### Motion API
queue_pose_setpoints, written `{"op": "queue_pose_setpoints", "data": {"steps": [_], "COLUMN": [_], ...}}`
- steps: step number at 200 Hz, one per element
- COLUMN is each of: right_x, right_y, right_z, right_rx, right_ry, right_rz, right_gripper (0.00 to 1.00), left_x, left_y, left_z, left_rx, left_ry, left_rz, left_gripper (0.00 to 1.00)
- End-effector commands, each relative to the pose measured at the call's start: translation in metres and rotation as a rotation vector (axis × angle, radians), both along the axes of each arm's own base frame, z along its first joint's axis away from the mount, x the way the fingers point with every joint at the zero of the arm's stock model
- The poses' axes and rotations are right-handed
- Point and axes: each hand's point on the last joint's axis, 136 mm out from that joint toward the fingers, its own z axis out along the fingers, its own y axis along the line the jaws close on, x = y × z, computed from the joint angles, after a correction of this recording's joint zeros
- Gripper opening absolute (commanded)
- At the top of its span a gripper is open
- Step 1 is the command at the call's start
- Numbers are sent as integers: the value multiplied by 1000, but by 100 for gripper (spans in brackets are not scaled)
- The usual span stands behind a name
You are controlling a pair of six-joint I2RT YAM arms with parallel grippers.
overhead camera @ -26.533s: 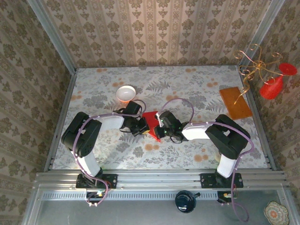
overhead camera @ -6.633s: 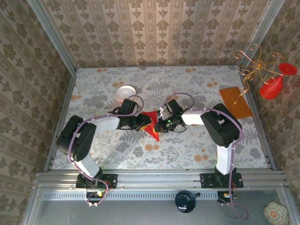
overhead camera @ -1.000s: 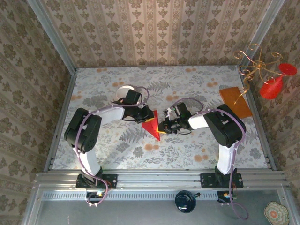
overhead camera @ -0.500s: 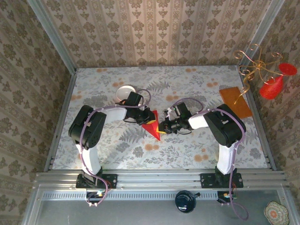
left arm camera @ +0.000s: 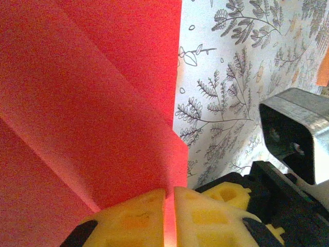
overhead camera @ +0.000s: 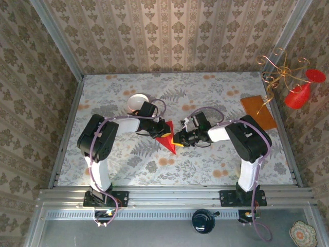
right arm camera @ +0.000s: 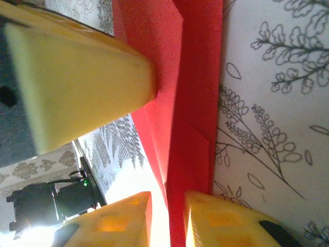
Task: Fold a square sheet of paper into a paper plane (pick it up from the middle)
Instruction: Fourth fold the wing at the center of the table.
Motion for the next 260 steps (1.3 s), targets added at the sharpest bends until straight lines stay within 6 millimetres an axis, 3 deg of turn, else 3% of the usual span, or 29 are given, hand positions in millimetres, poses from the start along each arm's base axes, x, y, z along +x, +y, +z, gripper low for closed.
{"op": "queue_pose_setpoints", "data": {"steps": [1, 74, 109, 174, 260], "right_x": [-6, 1, -3, -19, -22], "right_y": [-14, -31, -19, 13, 7], "right_z": [0, 25, 35, 25, 4], "right_rx": [-45, -128, -127, -160, -234], "right_ry": [36, -57, -92, -96, -60], "right_rz": [-40, -104, -62, 46, 53], "right_gripper": [30, 29, 24, 19, 17], "left_x": [7, 8, 8, 8, 8], "left_y": [-3, 0, 1, 1, 0], "left_z": [3, -1, -3, -5, -6], "left_rx": [-14, 5, 8, 11, 8], "left_ry": [-6, 6, 13, 22, 27], "left_rz": [-5, 9, 13, 16, 16], "left_gripper": [14, 14, 13, 13, 13]}}
